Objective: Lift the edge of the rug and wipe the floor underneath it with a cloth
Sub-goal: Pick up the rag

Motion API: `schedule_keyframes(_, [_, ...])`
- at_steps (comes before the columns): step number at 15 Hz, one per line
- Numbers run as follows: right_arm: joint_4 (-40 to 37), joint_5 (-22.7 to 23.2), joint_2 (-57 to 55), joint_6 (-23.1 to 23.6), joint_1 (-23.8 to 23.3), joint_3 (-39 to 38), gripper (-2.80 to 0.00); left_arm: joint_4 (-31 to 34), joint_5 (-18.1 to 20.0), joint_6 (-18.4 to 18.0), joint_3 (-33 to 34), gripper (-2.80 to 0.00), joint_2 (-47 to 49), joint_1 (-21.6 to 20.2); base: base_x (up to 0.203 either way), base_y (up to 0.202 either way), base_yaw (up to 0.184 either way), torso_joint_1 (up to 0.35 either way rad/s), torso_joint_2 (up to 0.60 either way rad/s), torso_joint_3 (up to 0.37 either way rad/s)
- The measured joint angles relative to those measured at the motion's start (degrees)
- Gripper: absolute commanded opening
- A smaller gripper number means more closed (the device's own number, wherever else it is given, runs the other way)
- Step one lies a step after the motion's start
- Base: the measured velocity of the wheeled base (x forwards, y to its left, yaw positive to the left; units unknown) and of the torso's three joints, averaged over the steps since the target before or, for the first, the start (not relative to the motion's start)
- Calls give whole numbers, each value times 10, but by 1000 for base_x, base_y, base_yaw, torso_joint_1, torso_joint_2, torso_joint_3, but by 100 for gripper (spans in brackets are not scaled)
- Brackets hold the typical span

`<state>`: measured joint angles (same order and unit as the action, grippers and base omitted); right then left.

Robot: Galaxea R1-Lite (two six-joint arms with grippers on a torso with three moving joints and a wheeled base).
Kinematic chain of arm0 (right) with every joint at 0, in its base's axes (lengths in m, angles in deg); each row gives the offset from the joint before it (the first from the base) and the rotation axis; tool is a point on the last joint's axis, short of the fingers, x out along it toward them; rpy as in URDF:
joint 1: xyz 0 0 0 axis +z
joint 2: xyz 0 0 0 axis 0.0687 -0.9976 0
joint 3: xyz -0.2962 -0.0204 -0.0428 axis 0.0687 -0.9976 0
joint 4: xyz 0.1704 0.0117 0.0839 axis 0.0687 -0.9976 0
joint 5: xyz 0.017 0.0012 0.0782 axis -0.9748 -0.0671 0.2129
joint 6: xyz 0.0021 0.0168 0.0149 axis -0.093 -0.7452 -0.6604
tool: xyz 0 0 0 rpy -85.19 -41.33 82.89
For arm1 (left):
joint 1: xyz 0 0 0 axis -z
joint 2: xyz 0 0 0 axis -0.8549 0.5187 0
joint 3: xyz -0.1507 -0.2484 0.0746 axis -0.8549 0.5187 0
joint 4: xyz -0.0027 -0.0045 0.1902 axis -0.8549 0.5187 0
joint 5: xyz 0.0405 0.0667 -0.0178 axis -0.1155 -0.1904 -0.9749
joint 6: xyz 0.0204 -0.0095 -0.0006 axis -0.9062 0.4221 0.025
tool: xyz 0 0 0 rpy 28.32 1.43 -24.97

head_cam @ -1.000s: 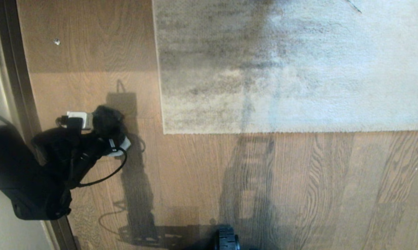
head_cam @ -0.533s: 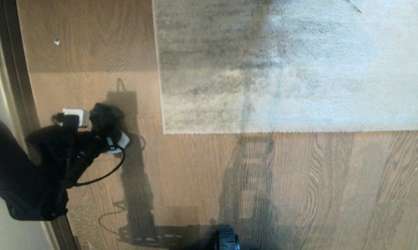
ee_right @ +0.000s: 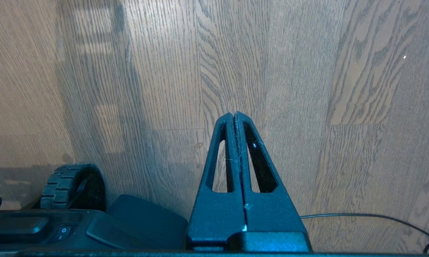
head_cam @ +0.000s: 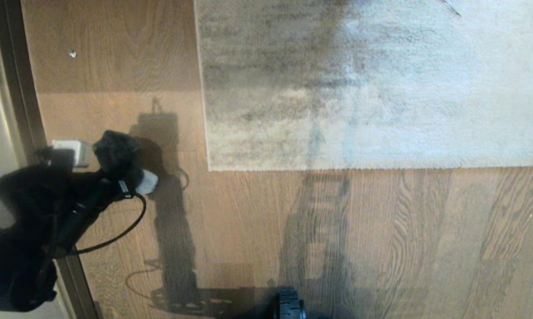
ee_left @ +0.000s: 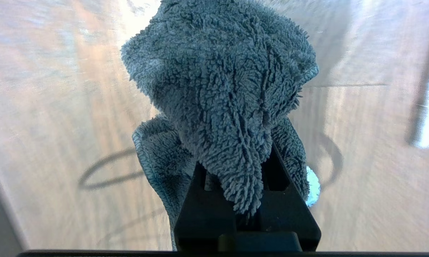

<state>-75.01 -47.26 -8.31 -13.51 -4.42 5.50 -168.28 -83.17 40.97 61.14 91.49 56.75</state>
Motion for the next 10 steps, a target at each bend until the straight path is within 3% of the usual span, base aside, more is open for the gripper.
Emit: schedule_keyframes(10, [0,0,0,0,0,0,-280,11,-1,5,138,-280,-202,-3,0,0,0,0,0,0])
